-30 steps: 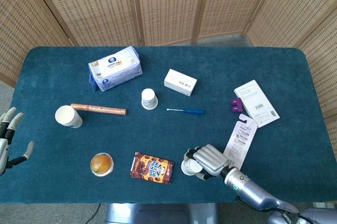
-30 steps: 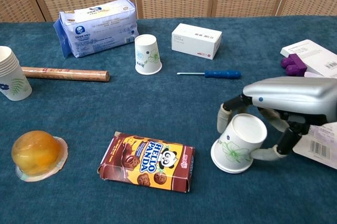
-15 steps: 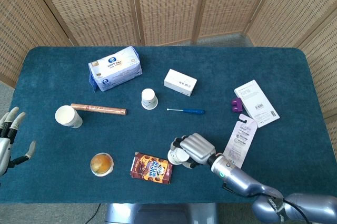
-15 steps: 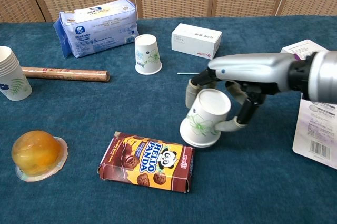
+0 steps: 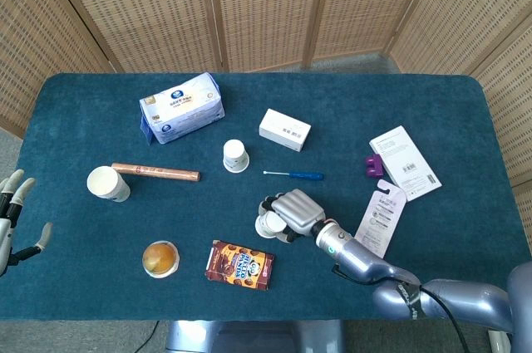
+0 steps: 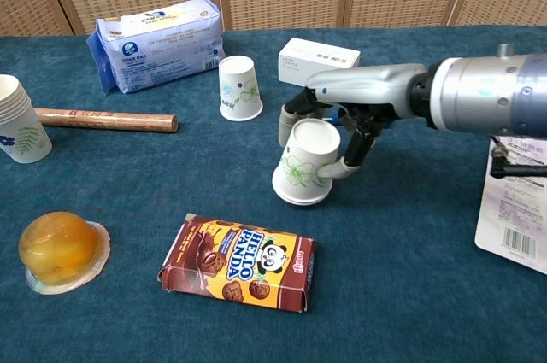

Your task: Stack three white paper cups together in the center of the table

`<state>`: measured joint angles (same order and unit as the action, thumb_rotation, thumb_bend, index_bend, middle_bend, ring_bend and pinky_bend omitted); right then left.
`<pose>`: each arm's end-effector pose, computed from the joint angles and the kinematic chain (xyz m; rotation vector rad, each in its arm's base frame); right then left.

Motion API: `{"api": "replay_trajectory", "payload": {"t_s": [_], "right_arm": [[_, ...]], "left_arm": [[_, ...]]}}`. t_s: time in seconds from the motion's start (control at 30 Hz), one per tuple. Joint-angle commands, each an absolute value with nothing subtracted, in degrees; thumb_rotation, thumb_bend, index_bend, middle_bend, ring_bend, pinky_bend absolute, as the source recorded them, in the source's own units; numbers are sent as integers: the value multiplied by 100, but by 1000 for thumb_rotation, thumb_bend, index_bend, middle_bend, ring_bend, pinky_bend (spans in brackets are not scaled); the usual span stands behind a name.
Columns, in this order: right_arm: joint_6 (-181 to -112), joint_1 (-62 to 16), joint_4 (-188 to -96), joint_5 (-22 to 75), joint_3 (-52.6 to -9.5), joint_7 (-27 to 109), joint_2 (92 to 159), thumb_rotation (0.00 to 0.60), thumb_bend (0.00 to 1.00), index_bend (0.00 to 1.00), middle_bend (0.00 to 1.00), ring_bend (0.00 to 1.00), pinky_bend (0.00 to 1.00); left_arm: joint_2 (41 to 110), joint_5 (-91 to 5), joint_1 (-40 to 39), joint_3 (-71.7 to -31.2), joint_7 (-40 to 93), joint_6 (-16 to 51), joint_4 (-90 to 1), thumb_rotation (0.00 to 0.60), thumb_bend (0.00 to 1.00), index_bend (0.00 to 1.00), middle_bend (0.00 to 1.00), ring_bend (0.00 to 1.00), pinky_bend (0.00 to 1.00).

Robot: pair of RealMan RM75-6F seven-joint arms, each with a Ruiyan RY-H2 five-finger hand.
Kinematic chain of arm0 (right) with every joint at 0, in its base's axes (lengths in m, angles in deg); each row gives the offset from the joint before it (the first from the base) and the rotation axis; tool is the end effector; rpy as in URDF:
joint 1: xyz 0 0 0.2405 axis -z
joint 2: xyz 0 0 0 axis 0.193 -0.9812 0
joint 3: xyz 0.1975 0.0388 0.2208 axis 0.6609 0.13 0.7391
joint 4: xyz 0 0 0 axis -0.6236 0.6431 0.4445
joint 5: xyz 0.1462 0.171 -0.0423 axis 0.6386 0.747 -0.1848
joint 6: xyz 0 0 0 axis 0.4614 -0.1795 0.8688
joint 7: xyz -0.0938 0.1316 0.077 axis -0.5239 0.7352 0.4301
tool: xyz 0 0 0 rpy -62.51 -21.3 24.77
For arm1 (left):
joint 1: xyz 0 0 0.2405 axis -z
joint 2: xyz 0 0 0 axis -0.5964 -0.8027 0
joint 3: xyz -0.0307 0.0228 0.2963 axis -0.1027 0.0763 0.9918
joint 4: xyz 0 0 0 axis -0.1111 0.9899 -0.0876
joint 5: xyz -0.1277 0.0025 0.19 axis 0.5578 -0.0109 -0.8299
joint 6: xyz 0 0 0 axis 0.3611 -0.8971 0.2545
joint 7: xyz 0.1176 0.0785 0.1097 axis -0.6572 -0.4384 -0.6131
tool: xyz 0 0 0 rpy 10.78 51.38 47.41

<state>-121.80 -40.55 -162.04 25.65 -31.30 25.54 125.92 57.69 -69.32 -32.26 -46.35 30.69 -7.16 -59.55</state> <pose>-0.0925 -0.3825 -0.0679 2.2378 -1.0685 0.9231 -0.3647 0.2194 0.1721 -1.3604 -0.8429 -0.9539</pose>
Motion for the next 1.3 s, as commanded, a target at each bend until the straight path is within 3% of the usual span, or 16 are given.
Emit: {"api": "replay_trajectory", "payload": {"t_s": [0.03, 0.63, 0.97, 1.3], "right_arm": [[-12107, -4188, -16094, 2700, -3088, 2501, 12677, 600, 336, 313, 334, 328, 711], [-11938, -4683, -15440, 3180, -3129, 2413, 13090, 600, 337, 269, 313, 272, 688], [-12043, -4755, -15644, 3416, -3266, 2242, 12938, 600, 361, 12, 128, 113, 577], [-12356, -4608, -16103, 3350, -3308, 2329, 12584, 600, 384, 0, 82, 70, 562]], "left_arm": [[5772, -6934, -3223, -4632, 3061, -708, -5957, 291, 468, 0, 0, 0, 203], [5760, -6916, -3244, -4633, 3005, -725, -5997, 288, 467, 0, 0, 0, 203], [5767, -6958, -3219, -4628, 3018, -704, -5990, 292, 467, 0, 0, 0, 203], [5765, -7014, -3154, -4609, 2911, -625, -6081, 289, 467, 0, 0, 0, 202]]}}
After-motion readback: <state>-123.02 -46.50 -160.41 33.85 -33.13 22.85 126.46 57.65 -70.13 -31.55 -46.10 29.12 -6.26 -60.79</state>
